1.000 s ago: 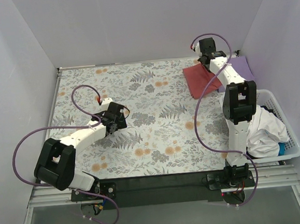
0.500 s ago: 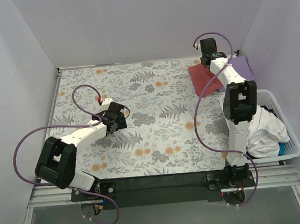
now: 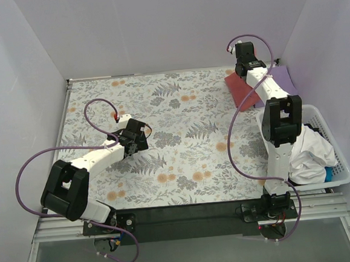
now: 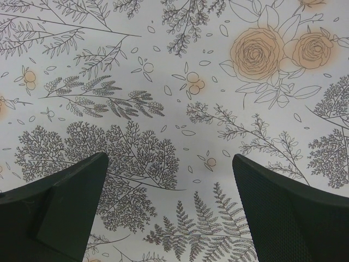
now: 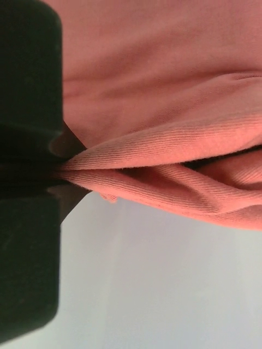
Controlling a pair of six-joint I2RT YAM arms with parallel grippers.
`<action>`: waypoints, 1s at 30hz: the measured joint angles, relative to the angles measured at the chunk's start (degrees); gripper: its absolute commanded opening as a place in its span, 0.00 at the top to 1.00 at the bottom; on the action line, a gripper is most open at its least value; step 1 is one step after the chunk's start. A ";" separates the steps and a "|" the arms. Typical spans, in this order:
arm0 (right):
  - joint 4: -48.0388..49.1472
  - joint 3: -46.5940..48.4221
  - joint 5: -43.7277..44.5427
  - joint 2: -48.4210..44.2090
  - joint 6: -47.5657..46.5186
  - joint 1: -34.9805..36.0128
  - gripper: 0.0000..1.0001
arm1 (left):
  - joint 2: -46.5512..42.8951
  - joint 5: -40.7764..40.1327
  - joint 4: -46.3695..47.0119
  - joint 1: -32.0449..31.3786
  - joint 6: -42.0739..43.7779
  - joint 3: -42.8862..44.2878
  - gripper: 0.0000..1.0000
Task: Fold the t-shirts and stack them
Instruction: Neatly place the folded tshirt to the corner
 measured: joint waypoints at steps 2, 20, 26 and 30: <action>0.74 0.00 0.42 -0.44 -0.57 0.00 0.99 | 0.00 0.00 -0.04 0.00 0.00 0.04 0.02; 6.49 -1.77 4.70 -0.98 -4.79 0.37 0.99 | 0.00 0.17 -0.15 0.00 0.00 0.07 0.02; 8.31 -2.58 5.99 -0.98 -5.88 0.37 0.99 | 0.00 0.26 -0.15 0.00 0.02 0.07 0.02; 9.40 -2.67 7.10 -0.98 -6.25 0.35 0.99 | 0.00 0.31 -0.15 0.00 0.02 0.07 0.02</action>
